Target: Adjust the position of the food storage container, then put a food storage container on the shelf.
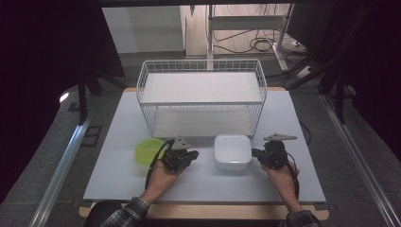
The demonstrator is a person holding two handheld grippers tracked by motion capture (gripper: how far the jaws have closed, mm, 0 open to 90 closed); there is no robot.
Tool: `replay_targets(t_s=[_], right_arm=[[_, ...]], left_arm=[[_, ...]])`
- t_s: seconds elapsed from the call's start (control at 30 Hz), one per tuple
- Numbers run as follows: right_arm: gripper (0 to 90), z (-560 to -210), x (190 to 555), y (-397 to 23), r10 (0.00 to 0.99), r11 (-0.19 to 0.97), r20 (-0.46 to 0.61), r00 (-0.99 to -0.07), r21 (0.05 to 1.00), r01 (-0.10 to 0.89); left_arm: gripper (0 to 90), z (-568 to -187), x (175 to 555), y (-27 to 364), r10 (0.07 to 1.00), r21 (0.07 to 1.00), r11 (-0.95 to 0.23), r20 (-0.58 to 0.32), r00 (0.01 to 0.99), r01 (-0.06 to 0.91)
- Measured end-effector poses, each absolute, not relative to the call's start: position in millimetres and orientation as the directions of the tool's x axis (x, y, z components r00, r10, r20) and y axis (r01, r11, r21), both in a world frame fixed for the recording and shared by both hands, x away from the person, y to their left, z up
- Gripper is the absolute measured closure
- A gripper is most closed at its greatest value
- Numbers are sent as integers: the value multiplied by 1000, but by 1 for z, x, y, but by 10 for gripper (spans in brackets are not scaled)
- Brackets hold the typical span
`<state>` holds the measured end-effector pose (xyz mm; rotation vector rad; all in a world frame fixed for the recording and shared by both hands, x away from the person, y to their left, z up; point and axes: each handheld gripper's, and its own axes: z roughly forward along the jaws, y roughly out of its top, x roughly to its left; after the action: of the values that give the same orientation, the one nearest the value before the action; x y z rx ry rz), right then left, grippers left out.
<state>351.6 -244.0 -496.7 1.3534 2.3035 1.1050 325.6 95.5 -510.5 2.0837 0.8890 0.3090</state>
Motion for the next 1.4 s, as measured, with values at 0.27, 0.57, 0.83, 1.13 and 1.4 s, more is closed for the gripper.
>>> replay_targets(t_s=[0.27,0.57,0.83,1.13,1.4], right_arm=[[883,-500,352,-221,793,303,179,-583,714,631],[887,-502,356,-200,767,334,177,-617,710,619],[881,-502,356,-200,764,348,165,-624,709,613],[601,-492,350,-214,773,395,57,-631,736,550],[323,-489,337,-226,761,404,39,-647,752,521]], left_arm=[[865,-514,329,95,715,757,-407,-83,694,511],[861,-516,328,93,713,743,-429,-70,698,513],[856,-515,321,91,707,734,-433,-83,702,523],[540,-505,308,111,729,770,-423,-24,684,477],[259,-503,311,125,714,794,-379,-77,696,476]])
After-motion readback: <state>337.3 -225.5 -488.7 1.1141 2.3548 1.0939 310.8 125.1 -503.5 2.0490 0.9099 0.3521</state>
